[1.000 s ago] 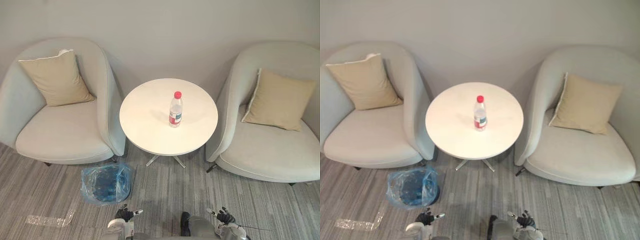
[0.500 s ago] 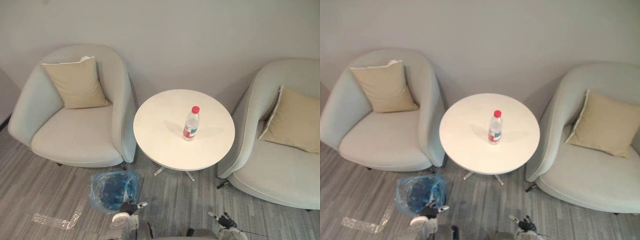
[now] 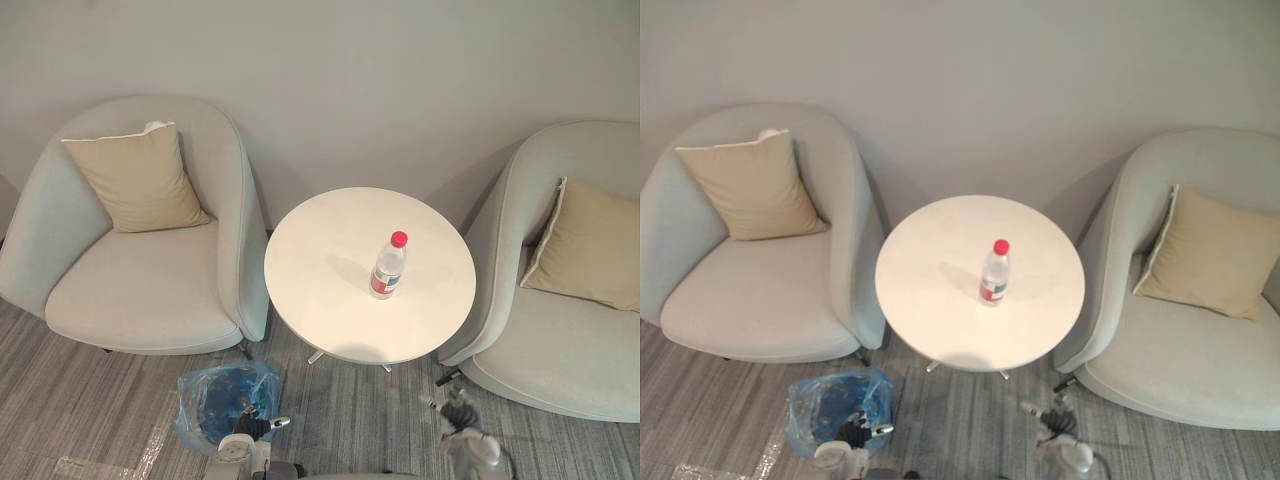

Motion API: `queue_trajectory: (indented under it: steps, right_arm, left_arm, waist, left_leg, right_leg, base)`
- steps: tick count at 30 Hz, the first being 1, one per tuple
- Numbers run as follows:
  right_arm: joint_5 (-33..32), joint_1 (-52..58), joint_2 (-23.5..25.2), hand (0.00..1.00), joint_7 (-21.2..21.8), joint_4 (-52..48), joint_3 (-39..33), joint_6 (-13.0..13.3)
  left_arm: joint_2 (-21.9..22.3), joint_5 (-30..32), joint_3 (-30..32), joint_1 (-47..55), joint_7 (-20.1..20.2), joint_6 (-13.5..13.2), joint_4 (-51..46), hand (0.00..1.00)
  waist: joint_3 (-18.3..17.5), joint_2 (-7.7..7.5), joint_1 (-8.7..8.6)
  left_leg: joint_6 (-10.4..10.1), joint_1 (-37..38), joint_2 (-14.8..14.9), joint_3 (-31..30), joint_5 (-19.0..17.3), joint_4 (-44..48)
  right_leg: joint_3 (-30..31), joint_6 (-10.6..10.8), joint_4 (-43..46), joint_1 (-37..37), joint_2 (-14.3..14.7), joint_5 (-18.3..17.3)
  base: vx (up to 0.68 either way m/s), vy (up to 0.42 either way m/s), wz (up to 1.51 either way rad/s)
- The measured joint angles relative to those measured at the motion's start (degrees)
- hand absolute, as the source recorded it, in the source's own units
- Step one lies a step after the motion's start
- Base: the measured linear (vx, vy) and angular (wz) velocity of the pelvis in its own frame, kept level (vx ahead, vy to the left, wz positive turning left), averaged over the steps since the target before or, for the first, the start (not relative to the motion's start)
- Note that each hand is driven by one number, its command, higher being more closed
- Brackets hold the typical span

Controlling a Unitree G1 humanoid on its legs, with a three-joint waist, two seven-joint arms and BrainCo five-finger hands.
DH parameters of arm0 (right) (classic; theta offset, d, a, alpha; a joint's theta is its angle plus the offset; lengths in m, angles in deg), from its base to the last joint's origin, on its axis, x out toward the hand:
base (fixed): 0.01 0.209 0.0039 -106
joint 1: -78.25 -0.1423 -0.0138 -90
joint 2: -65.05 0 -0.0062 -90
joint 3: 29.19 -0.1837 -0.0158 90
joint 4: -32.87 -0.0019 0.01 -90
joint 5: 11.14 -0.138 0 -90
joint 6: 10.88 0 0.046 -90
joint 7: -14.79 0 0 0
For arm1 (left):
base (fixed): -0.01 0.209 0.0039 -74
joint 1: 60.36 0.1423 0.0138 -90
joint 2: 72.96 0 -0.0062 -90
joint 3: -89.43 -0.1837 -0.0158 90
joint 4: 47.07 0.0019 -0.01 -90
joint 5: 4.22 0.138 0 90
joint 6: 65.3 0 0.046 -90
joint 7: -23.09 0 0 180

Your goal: Gather rubbish on tea table into small bin, then transfer packed bag to large trash can.

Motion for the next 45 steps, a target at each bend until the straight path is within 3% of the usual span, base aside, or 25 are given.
queue_trajectory:
  steps: [11,16,25,33,45]
  right_arm:
    - [3.45,-1.52,-1.54,0.00,-2.42,-9.85,-0.51,1.61]
    - [5.63,-5.62,-3.06,0.00,-3.61,-10.86,-0.48,2.26]
    - [5.47,-14.15,-7.21,0.00,-5.80,-10.41,0.15,2.51]
    - [2.67,-28.19,-10.76,0.00,-7.44,-4.40,5.19,3.04]
    - [-0.19,-37.67,-11.24,0.00,-8.10,-0.67,9.71,3.06]
  left_arm:
    - [-1.29,1.57,0.07,2.03,0.14,-0.80,-0.02,0.00]
    - [-1.50,2.08,0.04,2.02,0.16,-1.16,-0.51,0.00]
    - [-1.28,2.02,0.02,1.91,0.07,-2.23,-2.49,0.00]
    - [-1.33,0.20,0.32,-0.90,-0.59,-2.74,-4.13,0.00]
    - [-1.14,-3.02,2.42,-1.74,-1.66,-4.05,-5.68,0.00]
  waist:
    - [-0.30,-0.03,-0.24]
    - [0.23,-0.21,-0.18]
    - [3.53,1.70,0.43]
    - [9.99,3.45,1.38]
    - [14.46,3.97,2.50]
  left_leg:
    - [0.43,-1.22,-0.74,-3.68,1.64,-2.60]
    - [0.09,-2.57,-1.60,-5.54,5.23,-6.07]
    - [-0.56,-6.66,-1.75,-8.63,8.47,-8.35]
    - [-0.31,-13.12,-2.27,-10.50,8.83,-5.32]
    - [-0.32,-16.67,-2.41,-12.84,8.83,-3.47]
  right_leg:
    - [-0.60,0.47,-1.94,-1.00,-0.17,2.65]
    - [-1.89,0.93,-2.04,-3.16,-0.90,2.88]
    - [-3.32,2.25,-1.59,-7.74,-0.82,4.20]
    - [-4.74,2.14,-0.55,-12.02,-1.02,4.95]
    - [-6.26,0.62,4.05,-16.01,-1.25,3.79]
  base:
    - [-0.04,-0.002,0.04]
    - [-0.15,-0.036,0.16]
    - [-0.08,-0.023,0.11]
    - [-0.01,0.010,0.11]
    - [-0.02,0.004,0.08]
